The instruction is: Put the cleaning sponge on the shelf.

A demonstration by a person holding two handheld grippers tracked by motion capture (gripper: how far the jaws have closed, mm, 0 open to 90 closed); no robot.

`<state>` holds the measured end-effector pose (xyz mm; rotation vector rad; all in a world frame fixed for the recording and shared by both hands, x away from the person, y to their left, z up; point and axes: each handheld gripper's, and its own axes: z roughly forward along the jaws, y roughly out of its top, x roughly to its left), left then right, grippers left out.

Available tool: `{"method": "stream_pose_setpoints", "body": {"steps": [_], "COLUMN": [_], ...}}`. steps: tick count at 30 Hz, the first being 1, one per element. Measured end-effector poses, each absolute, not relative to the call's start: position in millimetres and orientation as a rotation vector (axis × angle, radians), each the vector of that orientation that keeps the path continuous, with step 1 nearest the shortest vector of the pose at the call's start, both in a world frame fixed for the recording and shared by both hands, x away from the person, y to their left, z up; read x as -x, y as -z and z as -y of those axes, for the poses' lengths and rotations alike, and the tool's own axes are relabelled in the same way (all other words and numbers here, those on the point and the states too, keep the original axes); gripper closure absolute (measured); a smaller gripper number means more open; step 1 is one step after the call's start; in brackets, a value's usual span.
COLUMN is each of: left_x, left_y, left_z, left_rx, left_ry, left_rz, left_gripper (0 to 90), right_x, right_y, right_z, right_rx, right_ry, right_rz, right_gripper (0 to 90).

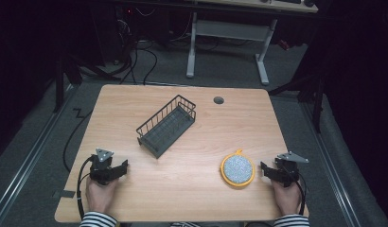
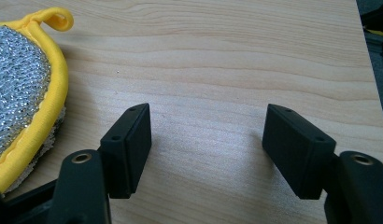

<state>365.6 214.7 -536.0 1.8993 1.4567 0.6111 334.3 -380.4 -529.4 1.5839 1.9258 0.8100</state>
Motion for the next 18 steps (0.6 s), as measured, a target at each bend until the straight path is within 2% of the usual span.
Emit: {"method": "stream_pose_setpoints", "body": {"steps": [9, 18], "left_x": [-367, -375], "left_y": [525, 507], "left_z": [-217, -214], "left_rx": [-1.869, -1.879], "left_ry": [-0.553, -0.503], "left_rz": [-1.448, -1.436], "left_gripper": [31.3, 29.4], "right_x": [-334, -334], "right_y": [529, 529], "right_z": [380, 381], "right_rx": [-1.584, -1.584], "right_ry": [-0.81, -0.814], "right_rz": [-1.927, -1.927], "right_gripper": [33.0, 32.9]}}
